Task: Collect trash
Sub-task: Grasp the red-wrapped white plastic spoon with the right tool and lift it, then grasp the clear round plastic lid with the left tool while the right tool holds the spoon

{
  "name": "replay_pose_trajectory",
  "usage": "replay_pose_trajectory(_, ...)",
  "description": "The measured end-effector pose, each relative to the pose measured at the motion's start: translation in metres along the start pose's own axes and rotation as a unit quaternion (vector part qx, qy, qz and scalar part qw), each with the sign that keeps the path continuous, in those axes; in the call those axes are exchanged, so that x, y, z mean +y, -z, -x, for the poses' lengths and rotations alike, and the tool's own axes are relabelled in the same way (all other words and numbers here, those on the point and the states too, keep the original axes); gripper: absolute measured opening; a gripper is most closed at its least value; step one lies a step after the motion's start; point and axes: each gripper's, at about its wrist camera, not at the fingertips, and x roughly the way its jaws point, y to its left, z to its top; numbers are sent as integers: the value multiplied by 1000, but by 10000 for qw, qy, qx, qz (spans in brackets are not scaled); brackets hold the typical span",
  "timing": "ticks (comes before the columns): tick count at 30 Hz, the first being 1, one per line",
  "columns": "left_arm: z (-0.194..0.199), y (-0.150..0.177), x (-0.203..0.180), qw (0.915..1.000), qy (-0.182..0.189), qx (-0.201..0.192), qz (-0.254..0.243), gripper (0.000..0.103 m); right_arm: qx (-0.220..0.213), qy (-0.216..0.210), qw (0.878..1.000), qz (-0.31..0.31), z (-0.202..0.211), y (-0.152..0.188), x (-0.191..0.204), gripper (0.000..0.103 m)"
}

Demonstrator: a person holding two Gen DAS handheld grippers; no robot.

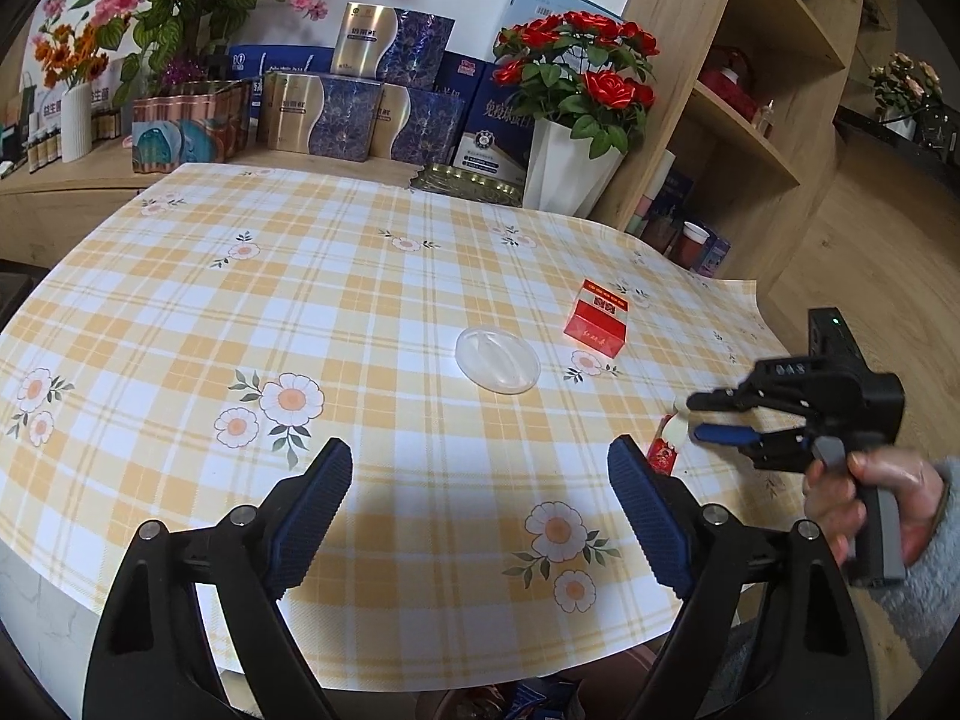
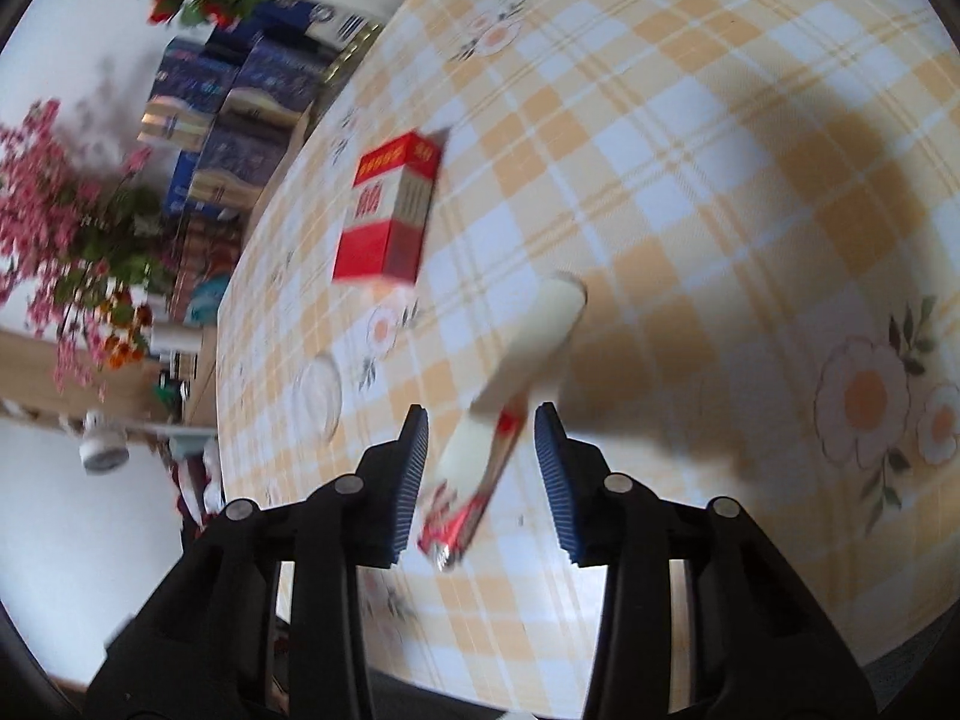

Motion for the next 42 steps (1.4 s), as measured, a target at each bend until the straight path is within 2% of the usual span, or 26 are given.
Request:
replay_pose_trajectory(2, -1, 0, 1, 10000, 7, 9, 10, 84, 11, 53, 9999, -120, -6, -6, -1, 39)
replay_pose_trajectory(7, -4, -1, 5, 10000, 32, 58, 57, 82, 40, 170, 9997, -197, -16, -15, 0, 22)
replay_pose_trajectory(13, -13, -2, 5, 9997, 19, 232, 44, 81, -71, -159, 9995, -281, -16, -17, -1, 7)
replay_pose_trajectory(21, -31, -5, 7, 9989, 82, 424, 176, 81, -262, -273, 9992, 159, -4, -17, 9, 7)
replay_pose_trajectory(26, -61, -14, 2, 9968, 132, 766, 177, 81, -524, -170, 9963, 658, 9, -11, 21, 7)
replay_pose_trajectory(34, -128, -42, -14, 9921, -176, 1240, -94, 81, -847, 40, 9866, 1393, 32, -1, 30, 7)
replay_pose_trajectory(39, -162, -52, -31, 9855, -567, 1512, -526, 81, -910, 14, 9846, 1492, 42, 2, 26, 7)
replay_pose_trajectory(42, -175, -59, -39, 9823, -682, 1617, -647, 81, -969, 30, 9834, 1534, 47, 2, 23, 7)
